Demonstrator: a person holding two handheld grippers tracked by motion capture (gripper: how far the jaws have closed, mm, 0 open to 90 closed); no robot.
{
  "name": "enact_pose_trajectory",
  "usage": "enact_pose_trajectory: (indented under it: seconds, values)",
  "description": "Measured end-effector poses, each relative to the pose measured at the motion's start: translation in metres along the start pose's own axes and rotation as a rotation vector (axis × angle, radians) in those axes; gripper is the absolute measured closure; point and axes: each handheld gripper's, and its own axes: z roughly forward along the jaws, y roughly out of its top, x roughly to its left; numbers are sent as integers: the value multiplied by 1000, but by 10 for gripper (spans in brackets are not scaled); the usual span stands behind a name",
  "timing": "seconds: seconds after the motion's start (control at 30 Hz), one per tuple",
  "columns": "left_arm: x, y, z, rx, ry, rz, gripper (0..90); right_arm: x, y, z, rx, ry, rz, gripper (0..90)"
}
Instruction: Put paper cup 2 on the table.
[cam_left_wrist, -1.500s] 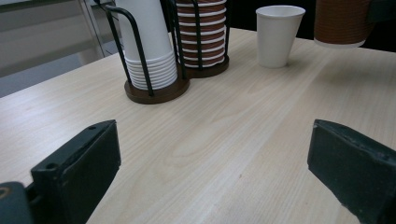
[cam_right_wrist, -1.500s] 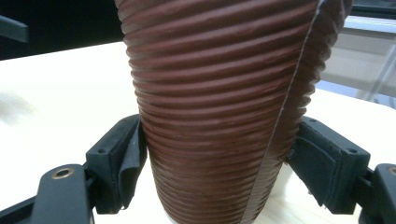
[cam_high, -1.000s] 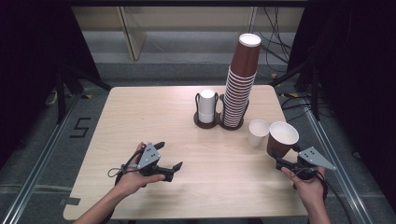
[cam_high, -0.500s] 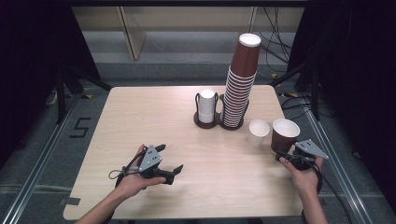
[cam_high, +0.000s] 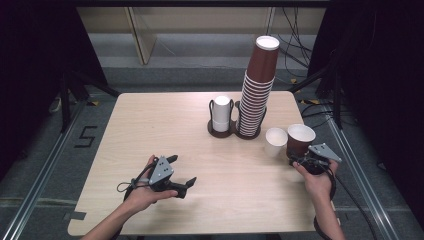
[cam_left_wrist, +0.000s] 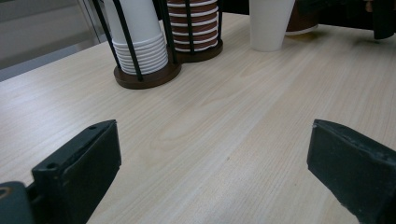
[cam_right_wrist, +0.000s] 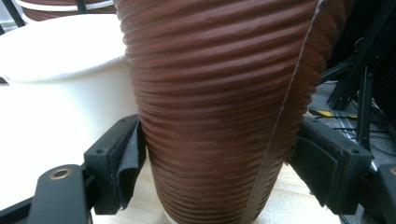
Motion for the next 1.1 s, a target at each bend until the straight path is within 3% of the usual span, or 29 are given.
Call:
enact_pose_trajectory:
  seconds: [0.03,0.07,0.13,0.27,0.4,0.43,0.5,0.53,0.57,0.6,0.63,0.67,0.87,0.9,0.93,0.97,1.0,1.07,1.1]
  values:
    - [0,0,0,-4,1,1,24,1,0,0,9,1,10,213]
    - [0,0,0,1,-2,3,24,-2,-1,3,-1,18,-19,212]
    - [0,-1,1,0,-3,0,24,-1,0,1,12,-2,4,210]
    - [-1,-1,1,4,-6,-9,23,-3,0,5,9,10,-17,206]
    - [-1,-1,1,5,-7,-9,23,-2,0,5,40,-12,0,202]
    - [-1,-1,2,-1,-10,-11,23,-1,0,6,42,13,-4,201]
    - [-1,-2,2,7,-8,-10,23,-2,0,6,49,13,-26,199]
    - [-1,-2,2,9,-8,-9,23,1,1,4,65,1,-6,198]
    - [-1,-2,2,10,-8,-8,23,-1,1,5,55,-7,-39,197]
    - [-1,-2,3,5,-12,-9,23,-1,1,5,56,-3,-39,193]
    - [-1,-2,2,15,-8,-6,23,0,1,5,54,-4,-42,184]
    - [-1,-2,2,15,-8,-7,22,4,1,4,76,-5,6,162]
    - [-1,-4,3,8,-15,-13,20,4,4,2,82,-5,3,74]
    - [-1,-4,3,12,-16,-12,20,7,4,1,84,-1,34,60]
    - [-1,-4,3,13,-16,-11,20,4,6,0,93,-5,-3,46]
    - [-1,-4,3,12,-16,-12,19,7,6,-3,110,-11,31,34]
    - [-1,-4,3,12,-15,-12,19,5,6,-3,101,3,5,25]
    - [-1,-4,3,12,-15,-12,19,8,5,-8,119,0,40,14]
    - [-1,-4,3,13,-15,-11,19,6,5,-9,116,6,11,9]
